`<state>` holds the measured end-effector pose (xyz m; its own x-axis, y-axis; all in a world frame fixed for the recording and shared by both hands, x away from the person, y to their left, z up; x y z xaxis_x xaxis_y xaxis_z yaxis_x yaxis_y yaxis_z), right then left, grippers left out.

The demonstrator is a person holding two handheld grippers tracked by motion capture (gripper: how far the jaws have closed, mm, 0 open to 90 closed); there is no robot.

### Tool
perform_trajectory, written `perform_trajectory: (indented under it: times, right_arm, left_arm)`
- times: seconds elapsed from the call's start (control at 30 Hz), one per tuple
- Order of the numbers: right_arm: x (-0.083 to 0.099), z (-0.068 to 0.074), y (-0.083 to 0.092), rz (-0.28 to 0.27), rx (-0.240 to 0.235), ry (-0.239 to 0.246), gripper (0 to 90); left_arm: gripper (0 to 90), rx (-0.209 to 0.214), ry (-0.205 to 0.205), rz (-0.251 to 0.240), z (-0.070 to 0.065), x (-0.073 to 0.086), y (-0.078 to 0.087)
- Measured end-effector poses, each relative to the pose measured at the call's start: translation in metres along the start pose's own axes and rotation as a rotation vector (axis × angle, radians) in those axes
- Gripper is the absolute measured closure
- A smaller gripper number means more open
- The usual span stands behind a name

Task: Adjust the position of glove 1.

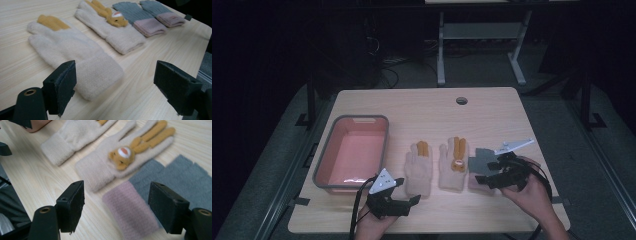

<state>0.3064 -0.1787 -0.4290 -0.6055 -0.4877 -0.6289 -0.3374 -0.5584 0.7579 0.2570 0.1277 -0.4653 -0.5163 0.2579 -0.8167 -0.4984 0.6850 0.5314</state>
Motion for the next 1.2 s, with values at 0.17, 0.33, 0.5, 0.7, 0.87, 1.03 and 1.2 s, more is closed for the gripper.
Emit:
perform_trajectory:
  times: [0.17,0.33,0.5,0.7,0.87,1.03,1.2]
  right_arm:
    - [-0.02,0.005,-0.002,0.031,-0.006,0.052,29.0]
    - [-0.041,0.007,-0.013,0.061,-0.006,0.101,29.8]
    - [-0.058,0.009,-0.031,0.09,-0.018,0.132,31.6]
    - [-0.068,0.008,-0.05,0.13,-0.024,0.152,32.7]
    - [-0.068,0.004,-0.064,0.166,-0.016,0.156,33.3]
    - [-0.067,-0.001,-0.077,0.207,-0.013,0.151,34.1]
    - [-0.065,-0.005,-0.087,0.241,-0.008,0.146,34.8]
  left_arm:
    - [18.2,0.004,0.014,0.005,-0.001,0.0,0.0]
    - [18.2,0.005,0.005,0.009,-0.001,0.0,-0.002]
    - [18.1,0.004,0.013,0.006,0.001,0.0,-0.001]
    - [18.2,0.004,0.007,0.009,-0.001,0.0,-0.002]
    - [18.2,0.004,0.008,0.008,-0.001,0.0,-0.001]
    - [18.2,0.004,0.012,0.007,0.0,0.0,-0.001]
    - [18.2,0.003,0.013,0.006,0.001,-0.001,-0.001]
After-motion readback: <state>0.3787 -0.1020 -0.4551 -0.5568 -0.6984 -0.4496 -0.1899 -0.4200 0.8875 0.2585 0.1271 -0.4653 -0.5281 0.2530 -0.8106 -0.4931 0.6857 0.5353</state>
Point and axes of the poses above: each handheld gripper's, and its own axes: y roughly backward along the jaws, x roughly out of its underside, z roughly to its left, the point moved 5 cm from there along -y, roughly forward along the jaws, and after that the axes turned 4 degrees about y, right-handed, at the moved point
